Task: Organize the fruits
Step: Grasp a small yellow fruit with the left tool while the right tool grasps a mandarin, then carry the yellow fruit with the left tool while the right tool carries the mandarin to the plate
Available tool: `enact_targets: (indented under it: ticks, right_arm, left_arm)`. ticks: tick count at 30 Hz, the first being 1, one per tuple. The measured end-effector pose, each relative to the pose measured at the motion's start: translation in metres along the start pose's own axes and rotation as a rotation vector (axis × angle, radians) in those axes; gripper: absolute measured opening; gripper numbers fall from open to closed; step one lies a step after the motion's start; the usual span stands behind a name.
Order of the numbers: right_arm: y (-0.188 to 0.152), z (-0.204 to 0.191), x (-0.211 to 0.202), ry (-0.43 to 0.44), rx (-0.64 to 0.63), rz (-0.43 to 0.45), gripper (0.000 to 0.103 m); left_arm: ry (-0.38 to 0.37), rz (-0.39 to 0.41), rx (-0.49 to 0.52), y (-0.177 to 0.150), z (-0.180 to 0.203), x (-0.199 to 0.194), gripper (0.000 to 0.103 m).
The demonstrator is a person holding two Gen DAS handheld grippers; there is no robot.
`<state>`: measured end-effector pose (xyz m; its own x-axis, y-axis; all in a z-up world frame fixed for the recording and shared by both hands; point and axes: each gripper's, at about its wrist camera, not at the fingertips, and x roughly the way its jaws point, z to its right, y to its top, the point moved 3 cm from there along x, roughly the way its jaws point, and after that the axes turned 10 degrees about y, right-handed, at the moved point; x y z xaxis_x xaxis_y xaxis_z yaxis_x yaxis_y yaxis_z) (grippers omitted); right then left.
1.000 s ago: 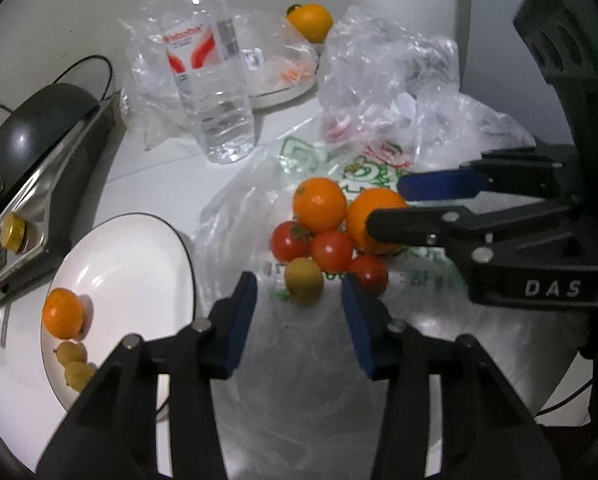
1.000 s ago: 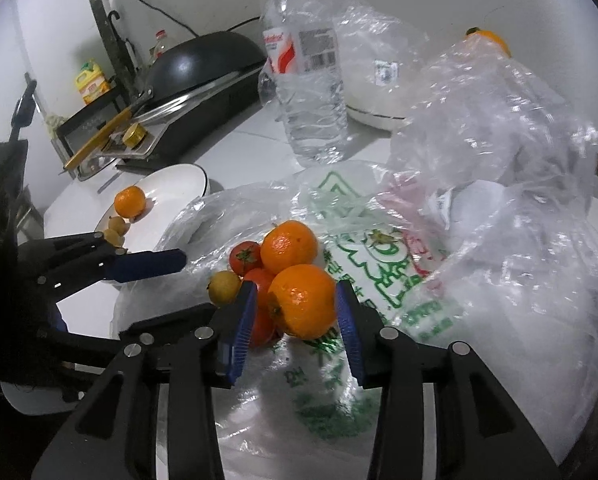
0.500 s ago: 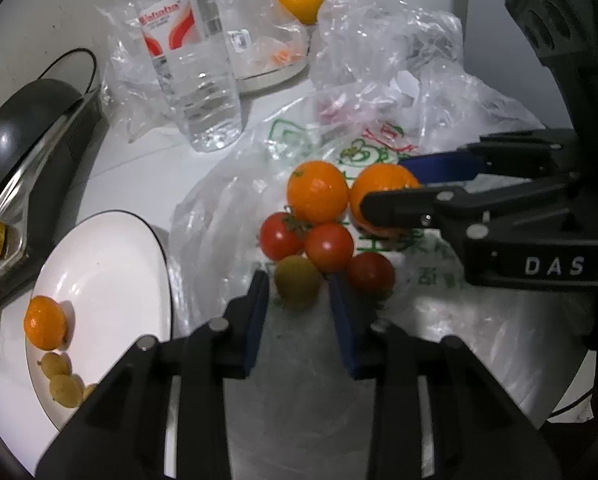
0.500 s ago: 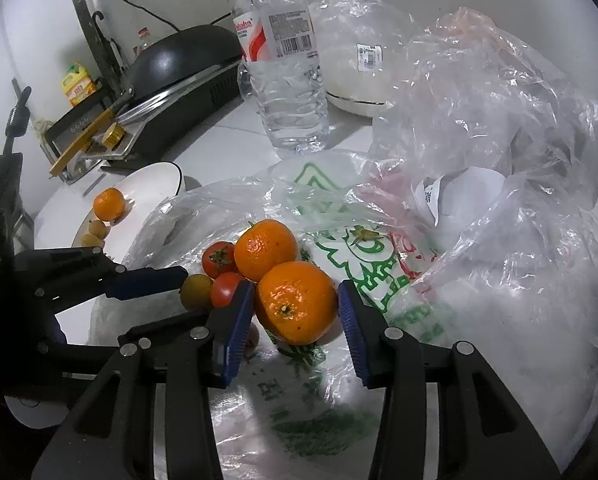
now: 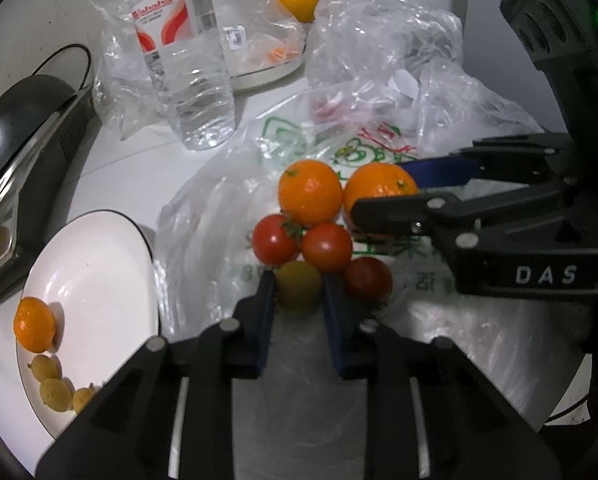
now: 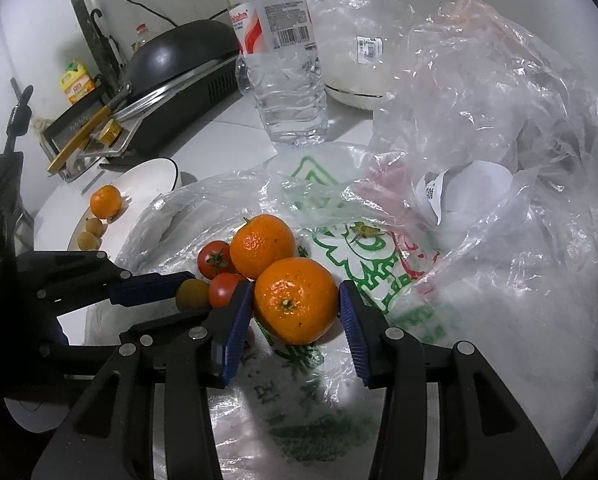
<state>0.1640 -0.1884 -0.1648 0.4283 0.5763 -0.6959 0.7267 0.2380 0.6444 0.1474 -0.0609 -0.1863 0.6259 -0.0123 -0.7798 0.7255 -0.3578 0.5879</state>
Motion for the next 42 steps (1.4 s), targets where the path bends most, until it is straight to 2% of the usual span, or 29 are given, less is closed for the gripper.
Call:
enact_targets:
  ticks: [17, 28, 42]
  right_arm:
    - [-0.001, -0.016, -0.022, -0.052, -0.025, 0.033, 0.046]
    - [-0.003, -0.043, -0.044, -0.074, -0.05, 0.07, 0.046]
    - [-0.002, -0.083, -0.046, -0.064, -0.094, 0.08, 0.045]
  left_arm:
    - [-0.012, 0.068, -0.011, -0.003, -0.005, -0.031, 0.024]
    - [-0.006, 0.124, -0.023, -0.01, -0.013, -0.06, 0.024]
    - [0.02, 0.177, -0.07, -0.029, -0.041, -0.092, 0.024]
